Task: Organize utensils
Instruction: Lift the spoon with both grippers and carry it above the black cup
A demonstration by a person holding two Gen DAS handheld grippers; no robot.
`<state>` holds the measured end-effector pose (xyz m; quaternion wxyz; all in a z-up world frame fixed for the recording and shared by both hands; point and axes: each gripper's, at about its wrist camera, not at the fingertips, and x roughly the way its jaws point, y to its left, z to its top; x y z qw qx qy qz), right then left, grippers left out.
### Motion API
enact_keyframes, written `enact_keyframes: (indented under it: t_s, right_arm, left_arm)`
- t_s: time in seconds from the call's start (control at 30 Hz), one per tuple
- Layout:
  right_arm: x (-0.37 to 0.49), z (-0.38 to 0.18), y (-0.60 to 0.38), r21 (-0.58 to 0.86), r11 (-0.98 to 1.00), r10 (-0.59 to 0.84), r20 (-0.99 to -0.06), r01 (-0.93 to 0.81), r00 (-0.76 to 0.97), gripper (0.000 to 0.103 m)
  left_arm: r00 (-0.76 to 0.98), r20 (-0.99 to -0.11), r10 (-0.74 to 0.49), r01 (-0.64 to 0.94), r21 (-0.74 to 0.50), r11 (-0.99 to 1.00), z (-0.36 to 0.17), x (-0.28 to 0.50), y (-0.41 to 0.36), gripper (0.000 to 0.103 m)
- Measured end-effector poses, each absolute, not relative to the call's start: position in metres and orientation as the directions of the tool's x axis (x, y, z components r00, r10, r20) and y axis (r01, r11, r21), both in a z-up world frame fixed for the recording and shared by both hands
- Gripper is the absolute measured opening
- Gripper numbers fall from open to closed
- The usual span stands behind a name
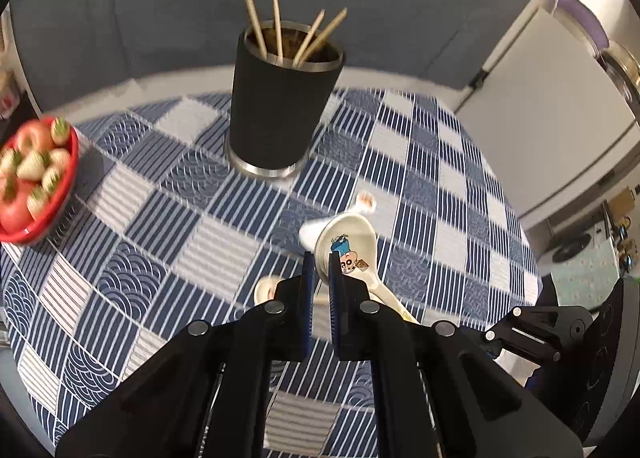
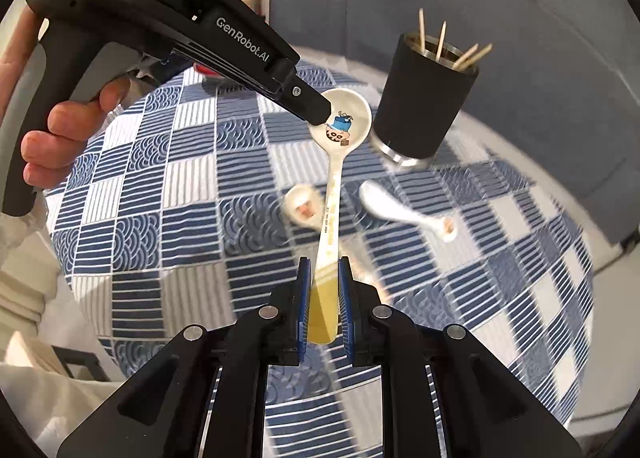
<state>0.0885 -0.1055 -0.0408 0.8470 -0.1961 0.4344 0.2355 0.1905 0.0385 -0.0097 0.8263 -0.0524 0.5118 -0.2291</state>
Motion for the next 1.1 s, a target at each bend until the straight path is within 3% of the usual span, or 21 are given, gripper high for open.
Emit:
enact_keyframes:
  t_s: [0.47, 1.1]
  right_arm:
    - [0.140, 0.011, -0.128, -0.165, 0.752, 0.307, -0.769, -0.638, 0.561, 0.013]
    - [0.279, 0.035, -0.110, -0.105, 0.774, 0.377, -0.717, -0.625, 0.587, 0.013]
  left_arm:
    - [0.511, -0.780, -0.362, 0.270, -0.254, 0.929, 0.058, 0.220, 0.026, 0.007]
    - [0.601, -0.742, -0.299, 0.297, -0.140, 0.945, 0.116, 0.331, 0.032, 0.006]
